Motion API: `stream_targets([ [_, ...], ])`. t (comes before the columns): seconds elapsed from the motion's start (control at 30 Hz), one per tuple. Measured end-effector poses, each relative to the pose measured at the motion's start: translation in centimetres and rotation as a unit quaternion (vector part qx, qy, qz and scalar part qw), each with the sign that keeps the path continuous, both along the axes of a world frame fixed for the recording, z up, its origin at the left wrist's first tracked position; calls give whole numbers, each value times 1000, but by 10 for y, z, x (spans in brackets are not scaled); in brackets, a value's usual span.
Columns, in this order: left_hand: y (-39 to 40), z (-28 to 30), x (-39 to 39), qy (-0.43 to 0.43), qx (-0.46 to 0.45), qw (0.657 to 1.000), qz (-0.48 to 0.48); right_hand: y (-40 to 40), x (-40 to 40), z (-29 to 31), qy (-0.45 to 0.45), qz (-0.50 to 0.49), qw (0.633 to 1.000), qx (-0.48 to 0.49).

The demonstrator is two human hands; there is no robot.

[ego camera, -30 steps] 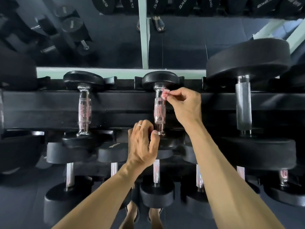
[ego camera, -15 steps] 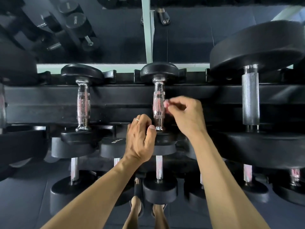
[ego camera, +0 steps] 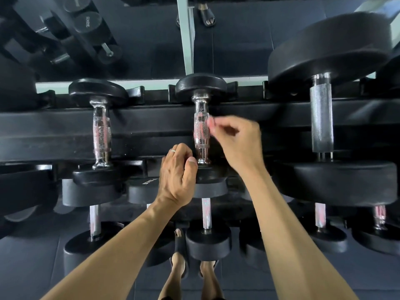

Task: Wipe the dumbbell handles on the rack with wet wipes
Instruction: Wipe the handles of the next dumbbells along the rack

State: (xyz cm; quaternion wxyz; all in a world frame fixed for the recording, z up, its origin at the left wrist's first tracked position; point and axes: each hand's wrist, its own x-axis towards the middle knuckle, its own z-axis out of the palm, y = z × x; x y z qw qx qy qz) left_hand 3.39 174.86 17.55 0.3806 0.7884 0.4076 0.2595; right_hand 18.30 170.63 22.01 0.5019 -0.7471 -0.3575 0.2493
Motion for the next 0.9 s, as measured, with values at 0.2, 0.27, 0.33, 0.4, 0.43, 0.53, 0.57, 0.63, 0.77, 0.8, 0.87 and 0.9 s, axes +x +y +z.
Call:
stream_targets([
  [0.2,1,2,-2,14,-1,1000,-7,6,-2,-4,-24,-7,999,-37],
  [0.27,0,3,-2,12,-1,1000,-7,-13,-7,-11,7,-2,996,-92],
  [0.33,0,4,-3,12,-3,1000,-9,-26,-8,-11,61,14,992,-110],
  [0.4,-1,7,-3,20,-2,1000,-5,-24,-6,-4,114,2,991,-70],
  [0.43,-2,8,-2,29,1,1000,-2,-18,-3,0,119,-17,992,-42],
  [0.53,-9,13,1,50,12,998,20,-1,0,7,76,-31,996,-20],
  [0.57,-11,13,2,51,9,998,29,-2,-2,8,82,-17,996,-31],
  [0.63,-15,14,1,49,-5,998,46,-16,-5,10,102,31,992,-73],
  [0.77,-23,13,-6,50,-26,997,45,-34,-3,11,89,98,978,-158],
  [0.8,-24,12,-8,54,-27,997,37,-32,-1,12,80,101,978,-166],
  [0.87,-23,13,-10,62,-29,997,24,-25,0,13,70,87,981,-157],
  [0.9,-21,13,-10,65,-28,997,18,-19,1,12,69,62,985,-142],
])
